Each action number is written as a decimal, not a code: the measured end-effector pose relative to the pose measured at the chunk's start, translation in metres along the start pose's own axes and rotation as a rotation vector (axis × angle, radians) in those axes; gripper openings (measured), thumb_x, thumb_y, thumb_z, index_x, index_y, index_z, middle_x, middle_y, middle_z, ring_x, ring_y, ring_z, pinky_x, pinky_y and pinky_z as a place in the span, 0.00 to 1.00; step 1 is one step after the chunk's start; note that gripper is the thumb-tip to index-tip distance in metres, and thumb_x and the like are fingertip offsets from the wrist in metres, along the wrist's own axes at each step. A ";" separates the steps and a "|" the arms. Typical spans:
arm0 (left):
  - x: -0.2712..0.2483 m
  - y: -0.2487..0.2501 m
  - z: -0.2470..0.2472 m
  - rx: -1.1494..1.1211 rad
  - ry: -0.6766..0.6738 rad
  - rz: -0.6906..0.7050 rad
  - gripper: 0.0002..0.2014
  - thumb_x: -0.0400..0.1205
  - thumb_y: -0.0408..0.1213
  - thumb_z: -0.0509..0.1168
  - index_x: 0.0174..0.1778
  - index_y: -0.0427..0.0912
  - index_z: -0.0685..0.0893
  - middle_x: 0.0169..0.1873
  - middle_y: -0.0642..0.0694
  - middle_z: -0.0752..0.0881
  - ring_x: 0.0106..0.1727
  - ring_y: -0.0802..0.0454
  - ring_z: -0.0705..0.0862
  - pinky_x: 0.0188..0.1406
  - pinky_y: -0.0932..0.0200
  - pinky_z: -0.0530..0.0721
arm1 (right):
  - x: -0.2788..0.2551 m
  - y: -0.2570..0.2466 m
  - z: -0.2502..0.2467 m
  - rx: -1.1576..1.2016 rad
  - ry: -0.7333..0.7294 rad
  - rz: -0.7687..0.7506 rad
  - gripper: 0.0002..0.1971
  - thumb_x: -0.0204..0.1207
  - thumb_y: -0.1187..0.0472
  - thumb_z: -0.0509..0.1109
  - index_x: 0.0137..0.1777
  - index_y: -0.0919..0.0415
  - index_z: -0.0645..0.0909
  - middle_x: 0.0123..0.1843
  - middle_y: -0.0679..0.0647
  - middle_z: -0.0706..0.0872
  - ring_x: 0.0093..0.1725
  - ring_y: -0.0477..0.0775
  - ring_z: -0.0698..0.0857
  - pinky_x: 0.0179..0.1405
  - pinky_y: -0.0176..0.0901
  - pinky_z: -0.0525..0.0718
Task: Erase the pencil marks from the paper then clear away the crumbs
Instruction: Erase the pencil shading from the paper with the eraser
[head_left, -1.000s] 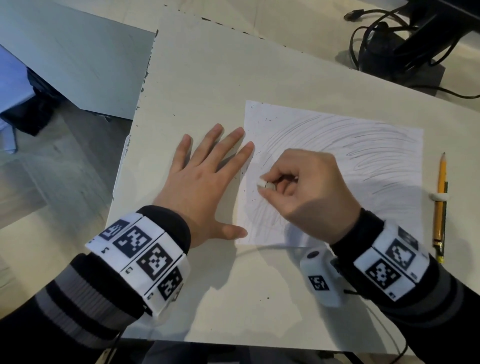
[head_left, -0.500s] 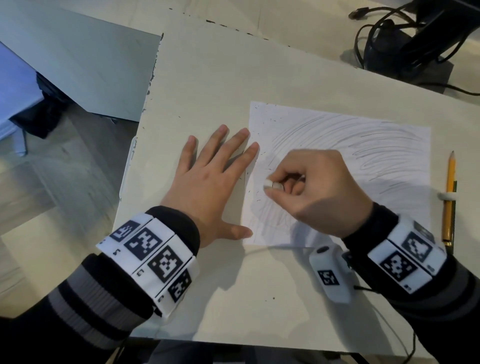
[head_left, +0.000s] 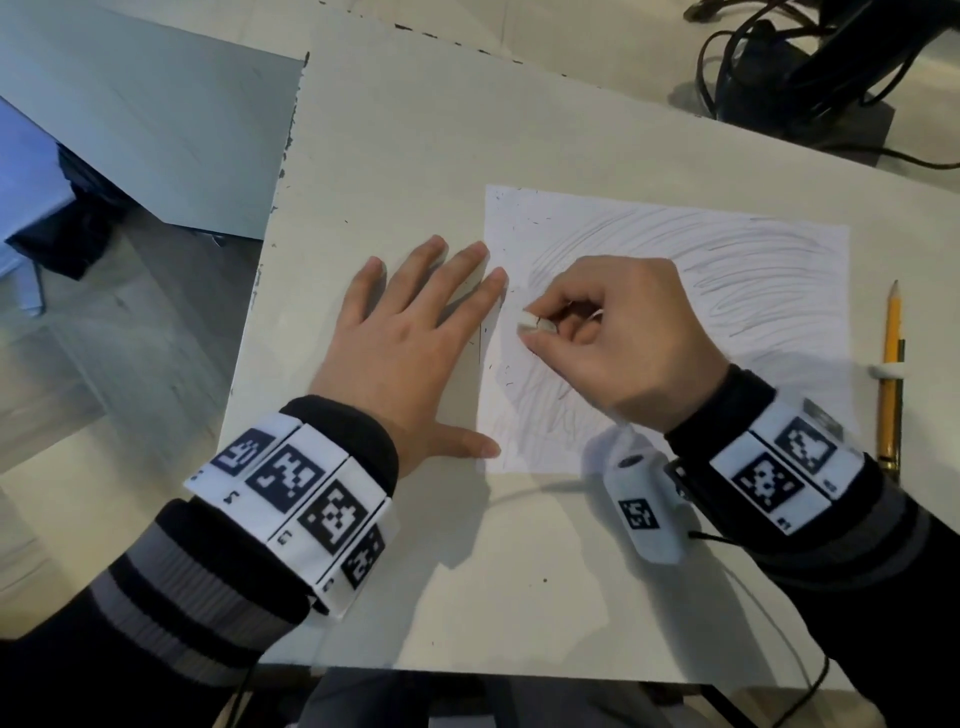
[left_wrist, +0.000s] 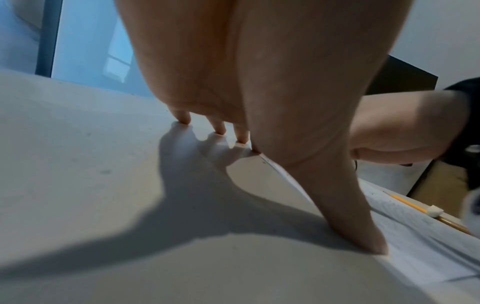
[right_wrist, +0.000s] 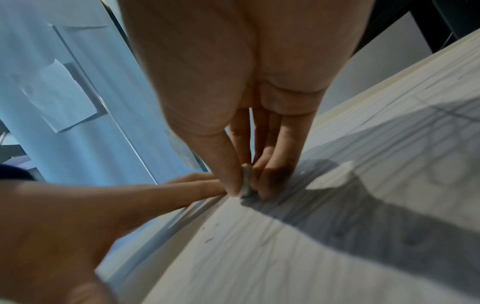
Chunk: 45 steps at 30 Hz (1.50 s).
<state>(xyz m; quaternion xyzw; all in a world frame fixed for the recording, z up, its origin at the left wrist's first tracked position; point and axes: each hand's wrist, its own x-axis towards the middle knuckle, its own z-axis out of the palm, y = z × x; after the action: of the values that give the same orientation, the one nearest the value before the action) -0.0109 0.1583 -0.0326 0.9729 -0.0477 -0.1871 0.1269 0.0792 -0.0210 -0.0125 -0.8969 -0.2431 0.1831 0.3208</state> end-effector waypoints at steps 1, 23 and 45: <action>0.000 0.000 0.000 0.011 0.008 0.000 0.66 0.63 0.77 0.68 0.86 0.55 0.35 0.86 0.54 0.34 0.86 0.49 0.33 0.84 0.39 0.39 | -0.007 0.000 0.000 0.009 -0.044 0.003 0.03 0.70 0.61 0.81 0.38 0.56 0.89 0.31 0.49 0.87 0.31 0.48 0.85 0.34 0.39 0.85; -0.005 0.002 0.006 0.030 -0.003 0.013 0.50 0.73 0.72 0.63 0.86 0.60 0.46 0.85 0.51 0.31 0.86 0.46 0.31 0.84 0.35 0.41 | -0.029 -0.001 0.002 -0.030 -0.192 -0.080 0.04 0.67 0.64 0.81 0.41 0.56 0.91 0.33 0.46 0.86 0.32 0.46 0.84 0.36 0.43 0.84; -0.005 0.002 0.008 0.018 -0.031 0.009 0.57 0.67 0.75 0.66 0.86 0.60 0.43 0.84 0.51 0.29 0.85 0.45 0.29 0.83 0.33 0.38 | -0.022 0.004 0.000 -0.008 -0.146 -0.099 0.04 0.69 0.64 0.80 0.42 0.56 0.91 0.35 0.47 0.86 0.34 0.48 0.84 0.36 0.44 0.84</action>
<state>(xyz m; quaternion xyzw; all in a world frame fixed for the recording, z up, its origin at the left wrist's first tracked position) -0.0191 0.1550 -0.0375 0.9708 -0.0560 -0.2014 0.1182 0.0622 -0.0358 -0.0110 -0.8694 -0.3105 0.2310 0.3071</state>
